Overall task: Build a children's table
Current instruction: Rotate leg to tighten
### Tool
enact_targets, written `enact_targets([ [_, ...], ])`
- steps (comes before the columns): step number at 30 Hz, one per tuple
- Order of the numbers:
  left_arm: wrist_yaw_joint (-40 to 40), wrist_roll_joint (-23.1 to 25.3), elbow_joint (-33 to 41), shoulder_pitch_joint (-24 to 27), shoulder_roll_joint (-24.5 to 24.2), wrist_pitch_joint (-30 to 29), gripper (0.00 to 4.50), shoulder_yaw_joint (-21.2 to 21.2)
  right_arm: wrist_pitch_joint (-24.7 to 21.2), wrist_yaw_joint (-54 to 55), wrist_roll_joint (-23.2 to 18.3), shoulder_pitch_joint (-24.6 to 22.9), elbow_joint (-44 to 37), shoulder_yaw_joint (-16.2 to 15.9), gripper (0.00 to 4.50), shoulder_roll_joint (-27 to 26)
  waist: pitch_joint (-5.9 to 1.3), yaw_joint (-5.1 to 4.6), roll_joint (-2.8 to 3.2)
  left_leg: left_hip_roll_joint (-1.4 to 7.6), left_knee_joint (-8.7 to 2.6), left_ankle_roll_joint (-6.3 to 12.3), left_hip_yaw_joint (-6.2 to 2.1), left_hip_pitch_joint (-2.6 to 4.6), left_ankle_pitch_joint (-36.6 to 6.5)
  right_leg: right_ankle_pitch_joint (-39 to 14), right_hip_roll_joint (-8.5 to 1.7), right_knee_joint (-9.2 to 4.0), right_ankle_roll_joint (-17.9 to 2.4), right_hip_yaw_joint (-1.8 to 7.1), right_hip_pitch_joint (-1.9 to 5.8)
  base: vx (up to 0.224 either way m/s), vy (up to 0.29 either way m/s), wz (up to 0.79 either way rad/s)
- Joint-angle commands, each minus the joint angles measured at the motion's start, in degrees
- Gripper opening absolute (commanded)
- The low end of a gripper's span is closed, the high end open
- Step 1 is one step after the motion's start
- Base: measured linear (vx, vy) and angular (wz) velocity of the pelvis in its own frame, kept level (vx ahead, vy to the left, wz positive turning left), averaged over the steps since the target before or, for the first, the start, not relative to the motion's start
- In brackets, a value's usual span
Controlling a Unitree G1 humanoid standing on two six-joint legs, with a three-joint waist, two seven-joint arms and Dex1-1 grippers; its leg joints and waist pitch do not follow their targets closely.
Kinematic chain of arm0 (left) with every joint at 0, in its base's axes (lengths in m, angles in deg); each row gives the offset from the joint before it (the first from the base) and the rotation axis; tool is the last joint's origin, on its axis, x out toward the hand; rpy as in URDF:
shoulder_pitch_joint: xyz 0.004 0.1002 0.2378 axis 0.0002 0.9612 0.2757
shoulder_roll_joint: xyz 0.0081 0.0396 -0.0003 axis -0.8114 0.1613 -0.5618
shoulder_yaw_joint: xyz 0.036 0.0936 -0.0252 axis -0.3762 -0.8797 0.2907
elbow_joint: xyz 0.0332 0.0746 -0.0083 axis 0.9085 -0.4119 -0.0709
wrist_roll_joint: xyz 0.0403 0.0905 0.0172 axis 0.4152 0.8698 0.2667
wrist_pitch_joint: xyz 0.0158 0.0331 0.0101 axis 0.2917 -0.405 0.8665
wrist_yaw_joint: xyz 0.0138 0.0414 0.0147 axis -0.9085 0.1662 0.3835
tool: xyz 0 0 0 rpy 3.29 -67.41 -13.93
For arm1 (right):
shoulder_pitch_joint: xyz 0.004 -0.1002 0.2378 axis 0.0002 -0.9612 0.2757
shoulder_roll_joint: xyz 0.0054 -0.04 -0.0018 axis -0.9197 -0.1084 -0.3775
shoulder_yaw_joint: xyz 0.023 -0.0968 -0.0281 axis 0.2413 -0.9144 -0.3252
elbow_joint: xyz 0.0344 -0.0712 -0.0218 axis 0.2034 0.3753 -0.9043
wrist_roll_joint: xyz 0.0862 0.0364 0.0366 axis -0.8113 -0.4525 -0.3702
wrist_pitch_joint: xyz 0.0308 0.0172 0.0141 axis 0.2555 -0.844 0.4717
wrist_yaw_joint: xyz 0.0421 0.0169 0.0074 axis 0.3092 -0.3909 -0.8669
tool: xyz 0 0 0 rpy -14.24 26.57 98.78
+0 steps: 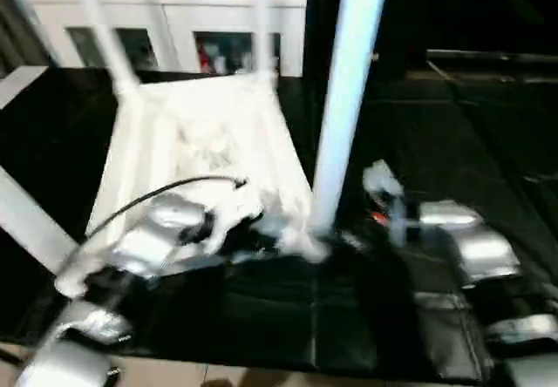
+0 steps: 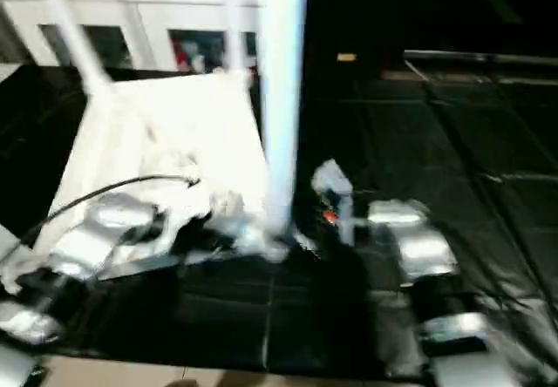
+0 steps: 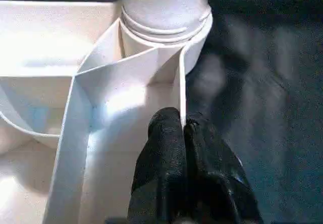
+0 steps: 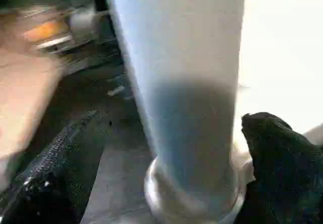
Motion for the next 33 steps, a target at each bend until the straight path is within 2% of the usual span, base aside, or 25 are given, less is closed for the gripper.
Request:
enact_targets([
  [1, -5.52, -0.85, 3.0, 0.17, -0.46, 2.25, 0.0, -3.0, -0.47, -5.04, -1.0, 0.77, -1.34, -2.18, 4.48, 0.64, -4.19, -0.25, -0.95, 0.03, -3.58, 5.84, 1.41, -0.3, -7.59, -13.37, -2.37, -3.09, -12.49, 2.33, 3.82, 0.0, 0.0, 0.0],
  [2, -5.52, -0.85, 3.0, 0.17, -0.46, 2.25, 0.0, -3.0, -0.47, -5.04, -1.0, 0.77, -1.34, -2.18, 4.48, 0.64, -4.14, -0.08, -0.97, 0.05, -3.67, 5.4, 1.43, -0.2, -7.92, -14.85, -2.43, -3.25, -12.17, 2.36, 3.71, 0.0, 0.0, 0.0],
  [4, -7.74, -0.72, 3.89, 0.64, -1.7, 3.21, 0.0, -3.91, -0.55, -7.76, -0.73, 1.59, -0.18, -3.35, 4.21, 0.99, -4.14, 0.06, -0.91, 0.07, -3.73, 4.71, 1.36, -0.18, -8.29, -16.17, -2.47, -3.34, -11.84, 2.35, 3.68, 0.0, 0.0, 0.0],
  [7, -8.46, -0.7, 4.27, 0.83, -2.11, 3.71, 0.0, -4.26, -0.54, -8.95, -0.63, 2.09, 0.69, -3.83, 4.03, 1.04, -4.16, 0.08, -0.98, 0.09, -3.75, 4.16, 1.38, -0.05, -8.59, -16.4, -2.41, -3.36, -11.67, 2.42, 3.57, 0.0, 0.0, 0.0],
  [20, -10.26, -1.66, 7.53, 2.23, -2.93, 3.46, 0.0, -4.76, 1.22, -11.1, -0.49, 2.55, 2.36, -6.36, 2.82, 0.4, -4.23, 0.02, -1.42, 0.01, -3.73, 3.67, 1.34, -0.29, -8.33, -15.88, -2.36, -3.13, -11.55, 2.43, 3.75, 0.0, 0.0, 0.0],
  [27, -9.78, -1.62, 7.88, 2.47, -2.99, 3.36, 0.0, -4.99, 1.4, -11.07, -0.57, 1.96, 2.35, -6.28, 2.21, -0.62, -4.27, -0.08, -1.22, -0.01, -3.73, 3.59, 1.31, -0.27, -8.43, -15.17, -2.24, -3.09, -11.84, 2.4, 3.77, 0.0, 0.0, 0.0],
  [31, -7.01, -1.43, 6.41, 1.96, -1.75, 2.44, 0.0, -4.05, 0.17, -9.87, -1.55, 0.29, 0.07, -6.18, 2.1, -1.37, -4.29, -0.08, -1.27, -0.01, -3.72, 3.5, 1.33, -0.22, -8.47, -15.31, -2.23, -3.15, -11.63, 2.44, 3.8, 0.0, 0.0, 0.0],
  [33, -5.79, -1.59, 5.97, 1.78, -1.15, 1.45, 0.0, -3.47, -0.39, -8.9, -1.84, -0.25, -0.55, -5.94, 2.09, -1.87, -4.28, -0.12, -1.0, -0.03, -3.73, 3.28, 1.32, -0.21, -8.93, -15.67, -2.21, -3.2, -11.6, 2.43, 3.79, 0.0, 0.0, 0.0],
])
